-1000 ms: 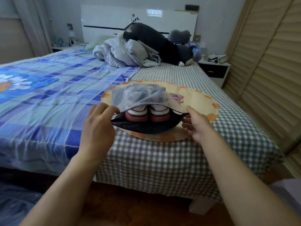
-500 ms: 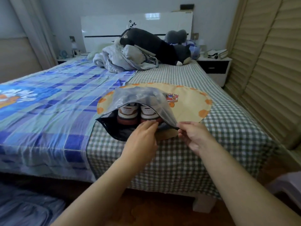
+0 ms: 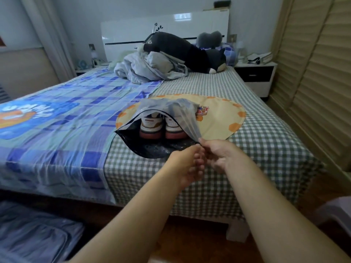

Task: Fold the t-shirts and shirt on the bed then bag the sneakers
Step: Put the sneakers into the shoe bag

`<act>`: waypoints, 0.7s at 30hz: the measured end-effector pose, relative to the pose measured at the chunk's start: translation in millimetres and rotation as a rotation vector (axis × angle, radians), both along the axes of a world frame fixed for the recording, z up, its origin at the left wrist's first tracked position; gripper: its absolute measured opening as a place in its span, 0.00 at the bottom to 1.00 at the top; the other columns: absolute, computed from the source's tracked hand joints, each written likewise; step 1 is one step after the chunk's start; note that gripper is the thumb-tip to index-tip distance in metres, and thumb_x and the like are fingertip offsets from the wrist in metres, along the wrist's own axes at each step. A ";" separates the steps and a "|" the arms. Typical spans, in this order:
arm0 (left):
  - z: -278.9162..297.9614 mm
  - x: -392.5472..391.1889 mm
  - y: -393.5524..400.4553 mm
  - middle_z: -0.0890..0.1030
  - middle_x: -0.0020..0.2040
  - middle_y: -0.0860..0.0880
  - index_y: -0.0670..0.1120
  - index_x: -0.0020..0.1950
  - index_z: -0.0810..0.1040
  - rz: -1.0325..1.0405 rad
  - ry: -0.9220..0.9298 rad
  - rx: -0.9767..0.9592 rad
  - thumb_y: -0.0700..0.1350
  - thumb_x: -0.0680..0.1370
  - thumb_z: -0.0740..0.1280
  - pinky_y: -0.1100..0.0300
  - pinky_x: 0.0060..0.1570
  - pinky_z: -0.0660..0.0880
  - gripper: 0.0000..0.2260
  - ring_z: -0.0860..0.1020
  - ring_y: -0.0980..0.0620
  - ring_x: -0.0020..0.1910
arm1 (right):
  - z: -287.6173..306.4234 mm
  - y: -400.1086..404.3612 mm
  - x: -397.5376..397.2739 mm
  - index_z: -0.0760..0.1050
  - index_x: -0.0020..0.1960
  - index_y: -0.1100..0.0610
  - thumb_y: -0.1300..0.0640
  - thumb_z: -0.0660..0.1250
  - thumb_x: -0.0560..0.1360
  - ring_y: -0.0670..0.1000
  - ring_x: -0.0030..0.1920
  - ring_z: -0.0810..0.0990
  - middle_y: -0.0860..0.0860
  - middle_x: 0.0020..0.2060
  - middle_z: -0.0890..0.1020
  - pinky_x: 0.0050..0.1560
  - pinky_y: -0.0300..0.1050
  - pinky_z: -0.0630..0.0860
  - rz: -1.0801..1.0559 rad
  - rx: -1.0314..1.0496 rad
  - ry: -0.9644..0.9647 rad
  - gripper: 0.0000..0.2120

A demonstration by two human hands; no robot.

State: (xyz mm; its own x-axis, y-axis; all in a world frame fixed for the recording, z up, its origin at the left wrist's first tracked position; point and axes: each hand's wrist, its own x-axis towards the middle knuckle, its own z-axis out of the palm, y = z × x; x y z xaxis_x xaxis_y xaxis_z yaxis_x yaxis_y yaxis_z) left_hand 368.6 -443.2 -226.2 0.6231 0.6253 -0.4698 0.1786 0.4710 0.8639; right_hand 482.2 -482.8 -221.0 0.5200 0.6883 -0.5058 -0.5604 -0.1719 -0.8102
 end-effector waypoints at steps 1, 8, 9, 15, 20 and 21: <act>-0.5 5.6 -2.1 0.72 0.28 0.52 0.48 0.34 0.76 -0.001 -0.027 -0.107 0.54 0.81 0.66 0.65 0.24 0.65 0.18 0.67 0.56 0.26 | 0.9 -1.0 -1.5 0.76 0.40 0.60 0.57 0.68 0.81 0.45 0.25 0.72 0.51 0.26 0.74 0.20 0.36 0.71 0.033 -0.039 -0.061 0.11; 4.6 37.5 3.1 0.73 0.24 0.47 0.40 0.38 0.76 0.237 -0.034 -0.073 0.40 0.81 0.67 0.67 0.17 0.66 0.11 0.69 0.55 0.16 | -2.3 -7.1 -4.3 0.76 0.35 0.60 0.58 0.66 0.81 0.45 0.19 0.66 0.50 0.19 0.72 0.20 0.37 0.63 0.073 -0.013 -0.332 0.16; 6.1 40.7 4.3 0.73 0.26 0.45 0.38 0.42 0.77 0.247 -0.030 -0.063 0.37 0.81 0.65 0.66 0.17 0.67 0.08 0.70 0.54 0.16 | -4.0 -8.1 -3.9 0.77 0.34 0.60 0.59 0.66 0.80 0.45 0.20 0.66 0.50 0.20 0.72 0.21 0.38 0.64 0.063 0.027 -0.286 0.16; 11.3 34.1 34.4 0.75 0.35 0.42 0.37 0.52 0.77 0.531 -0.085 -0.037 0.36 0.76 0.67 0.64 0.23 0.70 0.06 0.71 0.51 0.22 | -8.8 -7.2 -4.1 0.74 0.37 0.61 0.63 0.64 0.79 0.45 0.22 0.67 0.51 0.25 0.72 0.22 0.37 0.62 -0.102 0.087 -0.358 0.12; 25.7 -7.3 97.3 0.78 0.42 0.47 0.43 0.61 0.78 0.711 -0.034 0.058 0.38 0.79 0.64 0.67 0.22 0.69 0.11 0.72 0.52 0.30 | -9.5 -11.8 3.3 0.75 0.44 0.63 0.63 0.63 0.80 0.45 0.27 0.66 0.52 0.31 0.72 0.26 0.37 0.62 -0.124 0.084 -0.304 0.07; 28.4 -17.4 112.8 0.81 0.45 0.46 0.43 0.60 0.78 0.761 -0.008 0.070 0.37 0.78 0.64 0.68 0.21 0.69 0.12 0.72 0.53 0.30 | -8.0 -11.5 1.8 0.75 0.45 0.63 0.63 0.63 0.81 0.45 0.27 0.66 0.52 0.31 0.72 0.27 0.38 0.62 -0.122 0.090 -0.292 0.07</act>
